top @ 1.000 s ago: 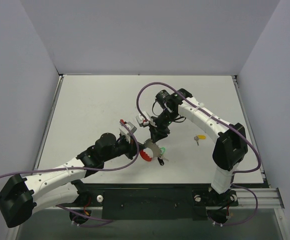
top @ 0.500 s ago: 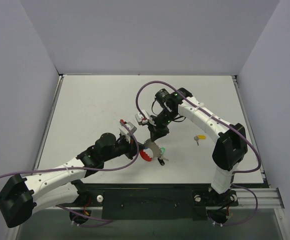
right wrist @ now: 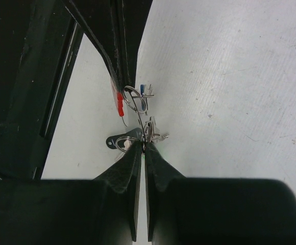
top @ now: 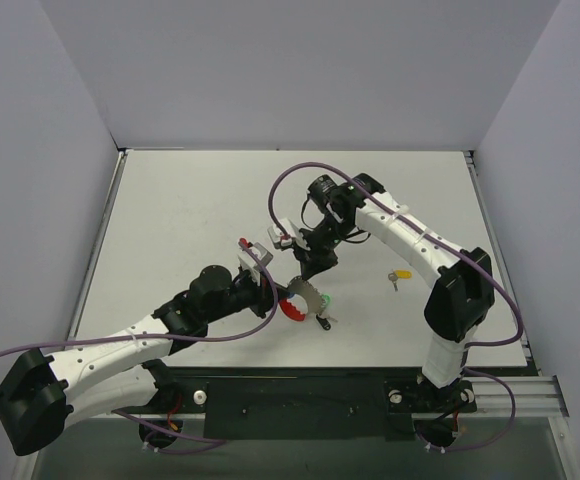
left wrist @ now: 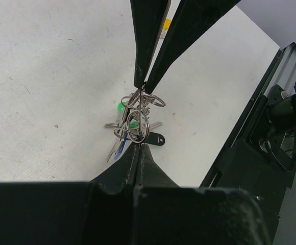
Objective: Put the keys on the keyring
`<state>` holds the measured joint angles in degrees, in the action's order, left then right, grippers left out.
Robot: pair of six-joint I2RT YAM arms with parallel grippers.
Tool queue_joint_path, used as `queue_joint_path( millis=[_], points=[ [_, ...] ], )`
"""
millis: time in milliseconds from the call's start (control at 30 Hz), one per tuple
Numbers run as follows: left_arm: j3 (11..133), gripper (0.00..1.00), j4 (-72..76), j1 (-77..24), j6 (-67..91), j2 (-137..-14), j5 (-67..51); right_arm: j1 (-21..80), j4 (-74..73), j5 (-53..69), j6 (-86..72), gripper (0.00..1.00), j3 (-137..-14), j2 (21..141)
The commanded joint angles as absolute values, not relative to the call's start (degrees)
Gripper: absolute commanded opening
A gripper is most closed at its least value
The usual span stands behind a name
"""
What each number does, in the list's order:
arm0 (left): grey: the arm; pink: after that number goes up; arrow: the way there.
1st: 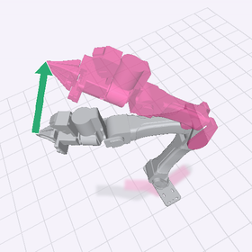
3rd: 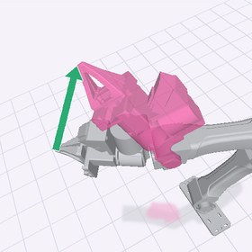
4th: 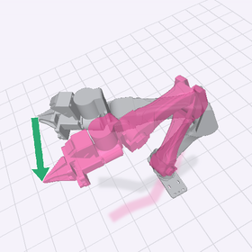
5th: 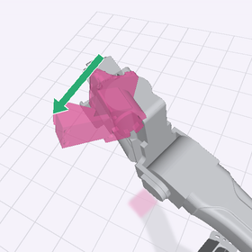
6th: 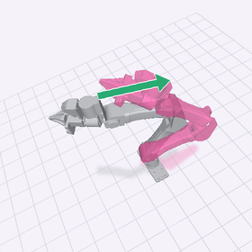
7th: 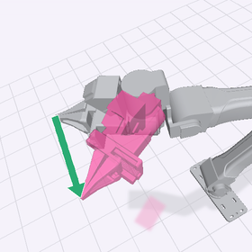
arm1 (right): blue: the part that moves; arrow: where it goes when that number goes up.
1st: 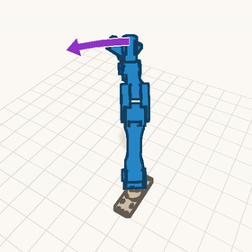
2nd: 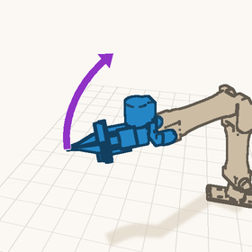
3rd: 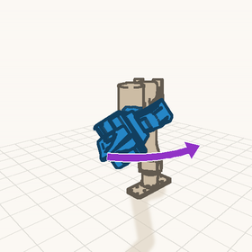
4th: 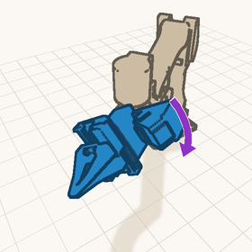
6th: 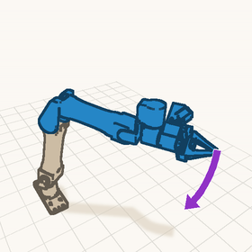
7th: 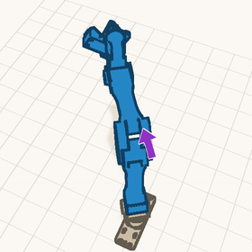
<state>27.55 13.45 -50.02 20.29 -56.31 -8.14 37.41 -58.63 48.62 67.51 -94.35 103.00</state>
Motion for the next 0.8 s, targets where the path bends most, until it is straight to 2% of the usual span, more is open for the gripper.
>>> queue_joint_path(
  millis=[0, 100, 300, 467, 567, 767],
  points=[
    [29.2, 0.0, 14.3, -49.8, 19.0, -56.2, -10.1, 38.8, -62.8, 45.8, 68.7, 0.0, -97.2, 102.3],
    [29.4, 0.0, 14.7, -49.9, 19.2, -56.6, -10.3, 41.2, -63.4, 39.7, 71.2, 0.0, -96.9, 101.3],
    [26.6, 0.0, 18.7, -48.8, 23.1, -54.4, -9.0, 41.9, -63.5, 35.3, 72.0, 0.0, -97.3, 100.6],
    [23.1, 0.15, 23.2, -48.0, 24.8, -51.1, -8.8, 41.9, -63.3, 35.2, 72.6, 0.0, -97.1, 100.3],
    [21.0, 0.28, 24.9, -47.6, 25.2, -48.1, -8.4, 42.0, -63.0, 35.6, 72.3, 0.0, -97.4, 100.5],
    [16.8, 0.4, 26.8, -47.5, 25.8, -39.7, -5.2, 42.1, -62.9, 35.6, 72.7, 0.0, -98.0, 100.6]
  ],
)
